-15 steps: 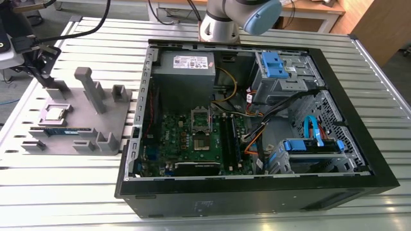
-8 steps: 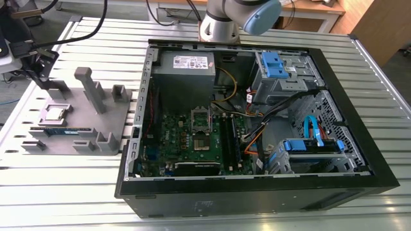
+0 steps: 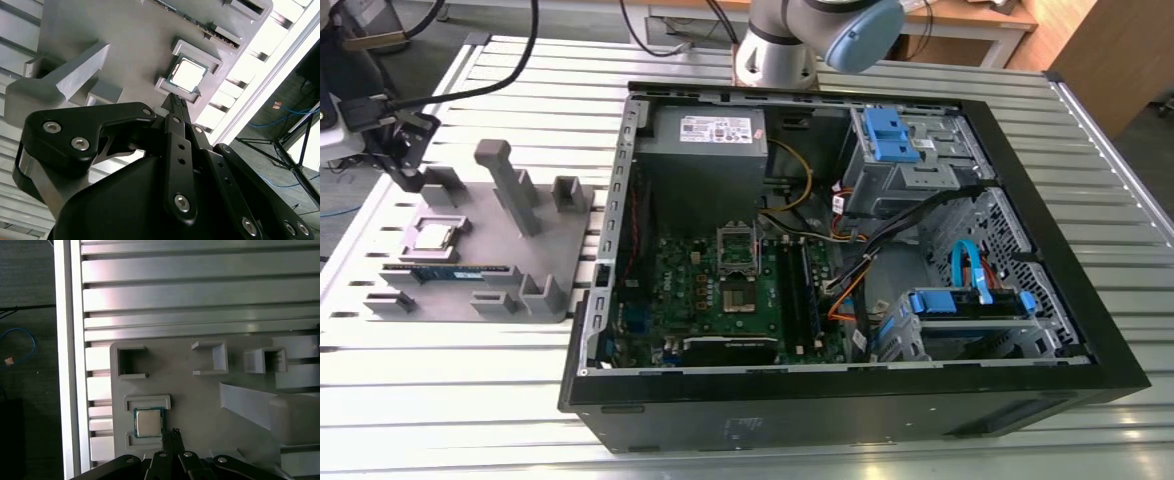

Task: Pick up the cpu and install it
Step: 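Pick up the cpu and move it towards the insertion slot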

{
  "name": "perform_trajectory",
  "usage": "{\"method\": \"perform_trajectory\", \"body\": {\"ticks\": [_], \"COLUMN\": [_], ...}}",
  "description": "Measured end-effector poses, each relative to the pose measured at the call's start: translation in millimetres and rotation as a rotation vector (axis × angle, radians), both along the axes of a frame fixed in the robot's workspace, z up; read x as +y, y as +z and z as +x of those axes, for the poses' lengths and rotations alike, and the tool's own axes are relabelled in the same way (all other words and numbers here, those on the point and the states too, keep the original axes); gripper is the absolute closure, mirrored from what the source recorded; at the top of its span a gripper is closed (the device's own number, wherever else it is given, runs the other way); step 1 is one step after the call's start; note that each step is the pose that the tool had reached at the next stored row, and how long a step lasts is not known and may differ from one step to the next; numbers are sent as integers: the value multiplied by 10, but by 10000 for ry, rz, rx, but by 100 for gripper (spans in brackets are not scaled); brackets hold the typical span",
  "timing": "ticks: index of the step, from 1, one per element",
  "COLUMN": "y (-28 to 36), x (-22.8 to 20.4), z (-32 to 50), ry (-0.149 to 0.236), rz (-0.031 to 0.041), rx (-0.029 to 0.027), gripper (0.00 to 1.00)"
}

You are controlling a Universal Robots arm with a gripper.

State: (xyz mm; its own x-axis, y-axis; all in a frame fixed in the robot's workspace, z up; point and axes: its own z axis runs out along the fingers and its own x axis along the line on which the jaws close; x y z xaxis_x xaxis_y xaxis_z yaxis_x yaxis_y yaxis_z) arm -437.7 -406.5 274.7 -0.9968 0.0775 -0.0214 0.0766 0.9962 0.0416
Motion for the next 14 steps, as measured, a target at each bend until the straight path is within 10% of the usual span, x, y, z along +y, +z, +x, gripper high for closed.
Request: {"method": "perform_trajectory", "body": {"ticks": [14], "y": [-55], "x": [1], "z": [-30], "ry": [-2], "rz": [-8], "rx": [0], "gripper": [89]}}
